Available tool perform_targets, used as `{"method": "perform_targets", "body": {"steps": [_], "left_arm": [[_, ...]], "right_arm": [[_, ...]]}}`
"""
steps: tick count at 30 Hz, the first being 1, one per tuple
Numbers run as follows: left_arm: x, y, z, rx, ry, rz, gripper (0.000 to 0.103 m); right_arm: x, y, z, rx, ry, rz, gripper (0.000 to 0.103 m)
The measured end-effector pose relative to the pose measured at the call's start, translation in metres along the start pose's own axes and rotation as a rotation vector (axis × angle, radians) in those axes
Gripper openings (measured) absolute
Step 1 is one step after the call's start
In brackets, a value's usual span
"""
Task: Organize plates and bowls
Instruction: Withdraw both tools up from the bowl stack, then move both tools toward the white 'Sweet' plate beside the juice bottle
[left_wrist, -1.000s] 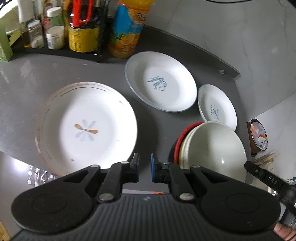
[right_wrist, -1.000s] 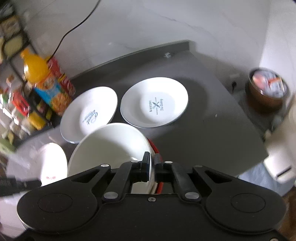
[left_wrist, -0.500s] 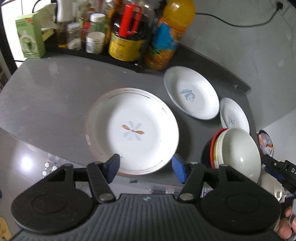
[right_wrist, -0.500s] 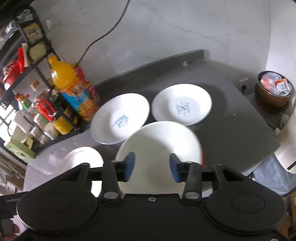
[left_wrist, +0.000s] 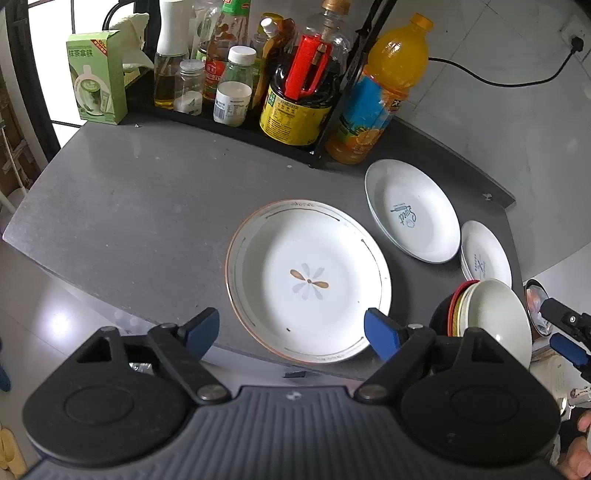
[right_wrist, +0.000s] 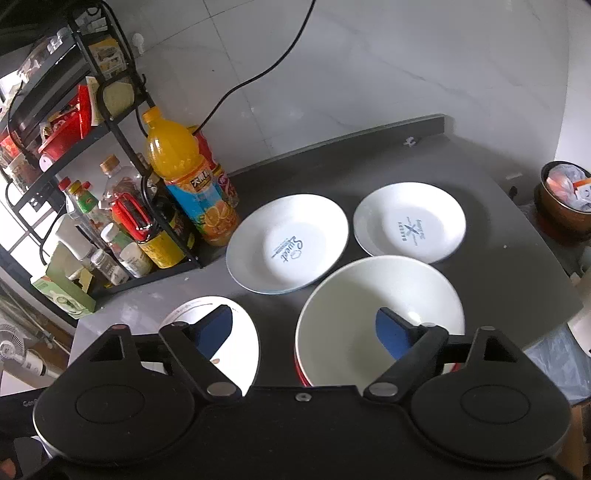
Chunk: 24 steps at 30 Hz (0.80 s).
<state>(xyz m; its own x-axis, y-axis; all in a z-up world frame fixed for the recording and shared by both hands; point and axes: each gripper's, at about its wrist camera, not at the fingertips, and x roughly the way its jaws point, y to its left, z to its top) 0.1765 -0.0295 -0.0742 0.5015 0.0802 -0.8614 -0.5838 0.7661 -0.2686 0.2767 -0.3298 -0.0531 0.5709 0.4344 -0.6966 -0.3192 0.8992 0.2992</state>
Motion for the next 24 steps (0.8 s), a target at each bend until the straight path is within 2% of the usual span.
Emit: {"method": "perform_targets", "body": {"steps": [8,17,21,24], "left_arm": [[0.011,-0.005,0.014,0.0,0.001,0.022,0.085],[0.04,-0.037,0.047,0.009,0.007,0.03,0.085],[0.058,-0.056,0.063,0.008,0.014,0.033,0.085],[0.071,-0.068,0.074,0.01,0.02,0.027,0.085]], "right_arm": [[0.016,0.008,0.019,-0.036,0.017,0.038,0.096],[0.051,0.0,0.055,-0.039,0.038,0.06,0.096],[0.065,-0.002,0.07,-0.097,0.04,0.054,0.096],[0.079,-0.011,0.084,-0.094,0.046,0.038,0.09]]}}
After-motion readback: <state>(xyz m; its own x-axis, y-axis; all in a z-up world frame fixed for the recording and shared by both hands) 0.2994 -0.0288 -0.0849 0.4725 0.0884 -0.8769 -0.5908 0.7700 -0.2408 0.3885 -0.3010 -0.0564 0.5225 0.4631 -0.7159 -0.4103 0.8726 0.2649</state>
